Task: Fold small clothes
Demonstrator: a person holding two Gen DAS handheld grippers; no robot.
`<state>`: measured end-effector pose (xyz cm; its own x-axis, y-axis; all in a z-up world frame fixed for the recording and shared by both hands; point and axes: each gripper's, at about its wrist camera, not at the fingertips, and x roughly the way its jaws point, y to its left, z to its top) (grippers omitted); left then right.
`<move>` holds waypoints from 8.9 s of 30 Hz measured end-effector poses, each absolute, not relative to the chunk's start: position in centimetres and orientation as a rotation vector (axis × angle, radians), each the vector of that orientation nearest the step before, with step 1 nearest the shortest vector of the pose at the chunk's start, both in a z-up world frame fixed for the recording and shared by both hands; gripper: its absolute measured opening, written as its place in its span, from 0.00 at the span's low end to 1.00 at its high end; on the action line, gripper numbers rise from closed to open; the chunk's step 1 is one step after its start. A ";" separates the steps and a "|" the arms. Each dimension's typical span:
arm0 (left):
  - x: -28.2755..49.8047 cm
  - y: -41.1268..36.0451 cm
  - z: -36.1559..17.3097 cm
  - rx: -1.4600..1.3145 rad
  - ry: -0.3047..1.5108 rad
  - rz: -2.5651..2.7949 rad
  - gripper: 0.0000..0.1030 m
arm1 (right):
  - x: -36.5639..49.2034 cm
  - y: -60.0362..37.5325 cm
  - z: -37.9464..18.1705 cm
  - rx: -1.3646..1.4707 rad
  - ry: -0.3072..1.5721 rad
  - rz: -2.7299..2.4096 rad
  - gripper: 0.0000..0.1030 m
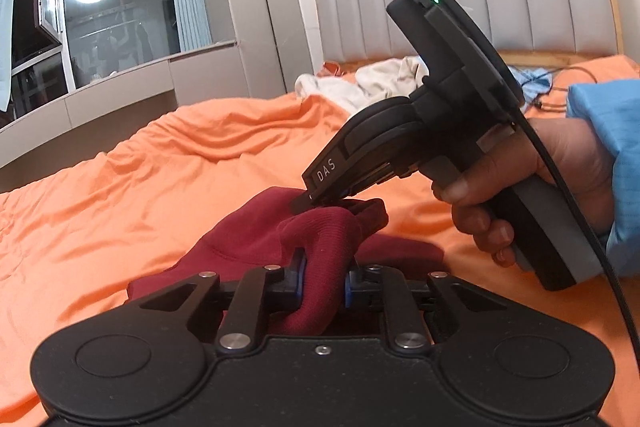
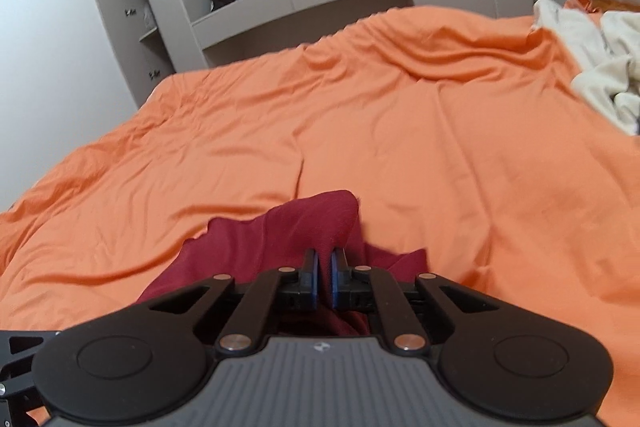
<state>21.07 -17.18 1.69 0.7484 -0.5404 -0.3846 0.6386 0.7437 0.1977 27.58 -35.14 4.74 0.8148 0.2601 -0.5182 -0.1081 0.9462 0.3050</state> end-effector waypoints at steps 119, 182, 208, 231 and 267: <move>28.5 -7.1 -2.2 -0.276 0.729 -0.279 1.00 | 25.5 -36.0 1.6 0.066 0.613 0.114 0.13; 28.6 -7.0 -2.3 -0.278 0.729 -0.283 1.00 | 27.7 -40.5 -2.1 0.564 0.759 0.161 0.33; 28.8 -6.9 -2.4 -0.283 0.740 -0.286 1.00 | 26.8 -35.1 0.4 0.159 0.685 0.114 0.26; 31.0 -7.0 -3.0 -0.410 0.859 -0.484 0.86 | 26.9 -35.8 0.2 0.191 0.693 0.117 0.29; 27.4 1.1 6.9 -0.181 0.455 -0.230 0.36 | 28.7 -21.6 4.9 -0.037 0.345 0.304 0.19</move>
<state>27.42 1.06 6.93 0.8732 -0.2590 -0.4128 0.1788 0.9583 -0.2229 28.75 -21.63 4.92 0.8961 0.2869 -0.3386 -0.2993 0.9540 0.0162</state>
